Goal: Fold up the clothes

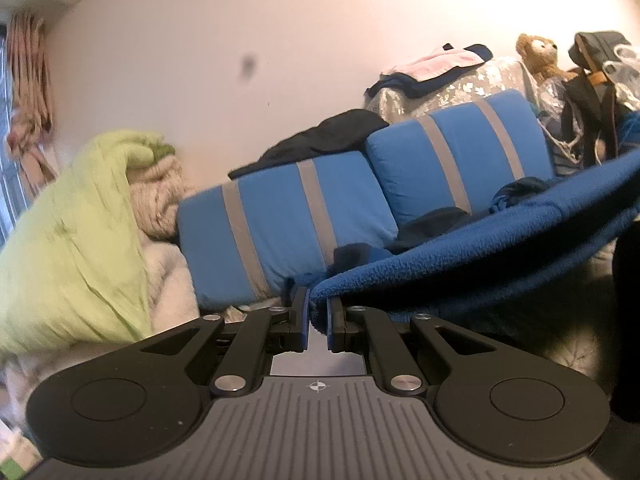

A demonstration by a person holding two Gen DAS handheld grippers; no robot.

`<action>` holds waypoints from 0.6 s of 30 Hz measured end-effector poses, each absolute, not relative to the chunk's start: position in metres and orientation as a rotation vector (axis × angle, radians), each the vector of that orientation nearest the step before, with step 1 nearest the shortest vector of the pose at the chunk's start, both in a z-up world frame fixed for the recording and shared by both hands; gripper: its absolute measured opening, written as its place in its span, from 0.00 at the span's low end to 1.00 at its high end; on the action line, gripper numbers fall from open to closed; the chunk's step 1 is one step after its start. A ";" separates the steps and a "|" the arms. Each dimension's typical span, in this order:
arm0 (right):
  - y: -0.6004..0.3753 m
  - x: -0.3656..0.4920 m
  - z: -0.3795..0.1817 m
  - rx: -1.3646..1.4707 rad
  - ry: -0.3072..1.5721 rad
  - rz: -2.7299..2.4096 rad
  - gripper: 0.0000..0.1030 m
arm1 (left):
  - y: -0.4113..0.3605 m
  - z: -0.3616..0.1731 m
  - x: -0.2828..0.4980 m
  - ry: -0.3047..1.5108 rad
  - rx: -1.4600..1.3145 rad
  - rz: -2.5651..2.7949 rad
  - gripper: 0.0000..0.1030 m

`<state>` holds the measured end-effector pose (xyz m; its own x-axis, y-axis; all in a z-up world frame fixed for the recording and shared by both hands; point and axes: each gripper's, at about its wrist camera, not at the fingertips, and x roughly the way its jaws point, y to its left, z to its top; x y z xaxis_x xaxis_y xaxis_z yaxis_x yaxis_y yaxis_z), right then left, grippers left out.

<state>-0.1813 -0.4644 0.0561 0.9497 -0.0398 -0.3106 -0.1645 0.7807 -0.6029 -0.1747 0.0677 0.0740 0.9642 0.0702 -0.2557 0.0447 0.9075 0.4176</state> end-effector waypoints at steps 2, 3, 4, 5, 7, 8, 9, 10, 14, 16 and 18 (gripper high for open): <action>-0.466 -0.186 0.061 -0.666 0.312 0.073 0.22 | 0.067 0.077 -0.178 0.274 0.440 0.018 0.09; -0.465 -0.189 0.061 -0.665 0.315 0.077 0.22 | 0.068 0.076 -0.180 0.282 0.442 0.021 0.09; -0.465 -0.191 0.060 -0.665 0.320 0.082 0.22 | 0.068 0.075 -0.181 0.289 0.445 0.023 0.09; -0.464 -0.194 0.059 -0.665 0.325 0.086 0.22 | 0.069 0.073 -0.181 0.299 0.446 0.025 0.09; -0.463 -0.197 0.051 -0.649 0.346 0.096 0.22 | 0.072 0.062 -0.180 0.339 0.440 0.023 0.09; -0.463 -0.198 0.045 -0.642 0.361 0.101 0.25 | 0.073 0.054 -0.178 0.363 0.437 0.021 0.09; -0.463 -0.198 0.038 -0.636 0.377 0.105 0.27 | 0.074 0.046 -0.176 0.386 0.434 0.019 0.09; -0.463 -0.198 0.031 -0.630 0.393 0.108 0.28 | 0.074 0.036 -0.174 0.408 0.438 0.019 0.09; -0.466 -0.193 0.007 -0.590 0.454 0.103 0.35 | 0.076 0.006 -0.167 0.458 0.447 0.017 0.14; -0.470 -0.190 0.002 -0.543 0.485 0.089 0.39 | 0.081 0.000 -0.166 0.461 0.404 0.038 0.34; -0.473 -0.188 -0.002 -0.504 0.509 0.081 0.44 | 0.091 0.002 -0.166 0.456 0.298 0.047 0.38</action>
